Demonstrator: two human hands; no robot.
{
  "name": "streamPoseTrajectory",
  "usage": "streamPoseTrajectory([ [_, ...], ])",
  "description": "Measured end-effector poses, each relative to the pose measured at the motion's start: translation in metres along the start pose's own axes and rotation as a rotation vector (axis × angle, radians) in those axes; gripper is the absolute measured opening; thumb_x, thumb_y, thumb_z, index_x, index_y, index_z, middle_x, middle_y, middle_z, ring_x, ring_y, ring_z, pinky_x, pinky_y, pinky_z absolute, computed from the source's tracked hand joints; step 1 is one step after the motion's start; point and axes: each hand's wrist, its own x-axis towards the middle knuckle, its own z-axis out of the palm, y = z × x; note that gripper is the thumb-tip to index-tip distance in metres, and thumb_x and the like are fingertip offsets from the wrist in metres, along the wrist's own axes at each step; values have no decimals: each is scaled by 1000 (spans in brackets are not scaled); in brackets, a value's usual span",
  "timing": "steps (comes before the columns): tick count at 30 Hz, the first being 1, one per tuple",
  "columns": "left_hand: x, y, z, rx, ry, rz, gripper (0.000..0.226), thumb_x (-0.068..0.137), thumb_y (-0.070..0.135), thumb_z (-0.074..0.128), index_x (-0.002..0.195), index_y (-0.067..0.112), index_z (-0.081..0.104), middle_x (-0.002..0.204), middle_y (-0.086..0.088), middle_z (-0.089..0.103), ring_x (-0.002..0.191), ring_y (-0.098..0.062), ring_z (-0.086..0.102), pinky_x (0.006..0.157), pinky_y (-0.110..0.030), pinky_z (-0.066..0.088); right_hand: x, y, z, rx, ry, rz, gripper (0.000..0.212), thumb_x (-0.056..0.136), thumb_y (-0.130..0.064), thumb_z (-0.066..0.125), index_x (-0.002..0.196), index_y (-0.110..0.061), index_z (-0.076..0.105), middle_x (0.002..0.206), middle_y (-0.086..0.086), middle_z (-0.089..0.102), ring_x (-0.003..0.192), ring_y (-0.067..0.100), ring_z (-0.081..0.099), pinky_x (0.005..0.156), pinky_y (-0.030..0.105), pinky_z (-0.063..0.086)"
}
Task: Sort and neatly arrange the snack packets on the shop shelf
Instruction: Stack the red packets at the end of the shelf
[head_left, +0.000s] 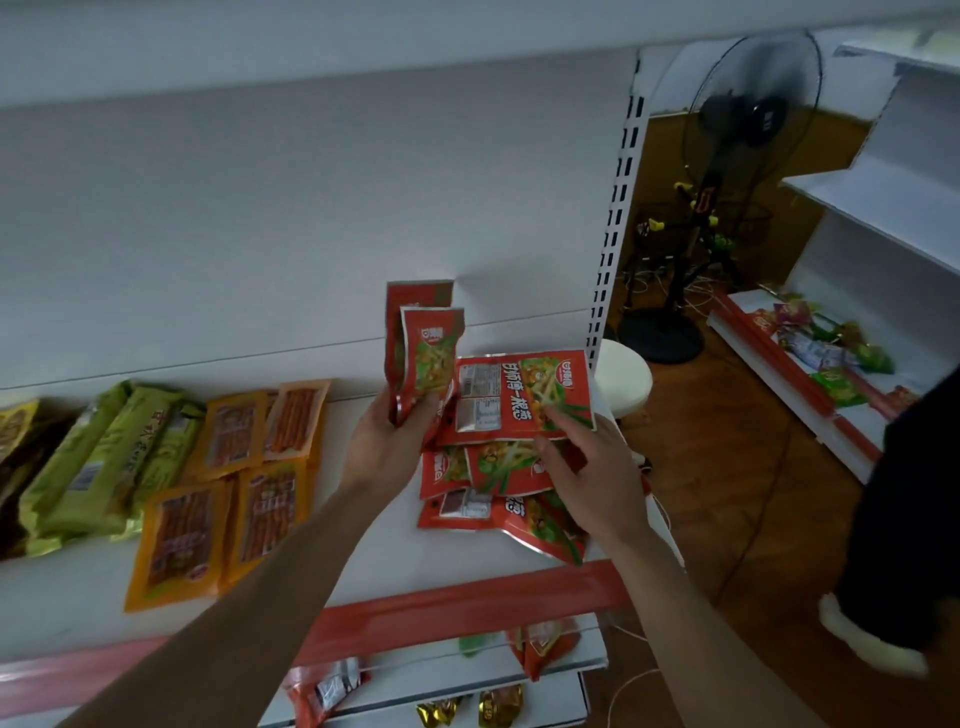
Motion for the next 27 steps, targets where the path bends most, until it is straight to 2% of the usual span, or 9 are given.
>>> streamPoseTrajectory([
  [2, -6, 4, -3, -89, 45, 37, 9, 88, 54, 60, 95, 55, 55, 88, 31, 69, 86, -2, 70, 61, -21, 55, 1, -4, -1, 61, -24, 17, 52, 91, -50, 54, 139, -29, 52, 134, 2, 55, 123, 18, 52, 101, 46, 48],
  [4, -10, 6, -8, -172, 82, 80, 19, 92, 42, 62, 104, 53, 52, 88, 36, 67, 81, 7, 68, 53, -12, 51, 4, -12, -4, 133, -52, 35, 56, 88, -56, 51, 138, -31, 52, 135, 0, 53, 125, 17, 50, 100, 49, 48],
  [6, -13, 7, -12, -196, 132, 98, 29, 91, 41, 64, 117, 41, 52, 91, 33, 68, 82, 8, 68, 52, -11, 51, 9, -21, -8, 188, -77, 30, 53, 88, -57, 52, 136, -33, 54, 133, -3, 52, 123, 15, 51, 97, 48, 51],
  [8, -11, 5, -16, -242, 168, 82, 31, 90, 40, 65, 119, 34, 55, 94, 26, 70, 85, 3, 69, 54, -14, 53, 18, -33, -13, 250, -97, 45, 45, 90, -55, 56, 131, -37, 56, 131, -7, 54, 119, 11, 54, 93, 45, 54],
  [11, -8, 3, -22, -402, 202, -5, 21, 89, 35, 69, 107, 40, 61, 98, 15, 74, 87, -7, 72, 63, -24, 56, 33, -50, -18, 419, -95, 133, 30, 86, -48, 67, 115, -43, 60, 119, -14, 60, 105, 7, 62, 83, 37, 57],
  [16, -7, 1, -34, -586, 225, -122, 24, 87, 24, 70, 107, 34, 63, 97, 4, 76, 86, -21, 74, 78, -43, 58, 50, -64, -13, 645, -59, 240, 23, 82, -33, 76, 98, -35, 60, 105, -11, 65, 84, 5, 70, 60, 17, 53],
  [19, -11, 0, -42, -556, 249, -97, 18, 88, 27, 70, 101, 38, 63, 95, 7, 76, 88, -21, 74, 83, -49, 57, 49, -54, -5, 753, -75, 344, 20, 83, -27, 75, 98, -29, 62, 104, -2, 69, 83, 13, 72, 69, 32, 58],
  [21, -14, -2, -47, -595, 251, -128, 21, 88, 28, 70, 107, 36, 62, 99, 3, 76, 90, -23, 74, 86, -52, 56, 43, -43, 2, 807, -90, 446, 17, 84, -23, 74, 97, -27, 64, 103, 3, 71, 85, 21, 72, 77, 42, 58],
  [27, -18, -3, -51, -659, 236, -161, 26, 93, 28, 65, 117, 34, 59, 104, 0, 75, 89, -24, 74, 81, -46, 58, 28, -38, 23, 795, -145, 489, 13, 86, -23, 73, 95, -31, 66, 107, 3, 70, 88, 23, 72, 78, 42, 58],
])
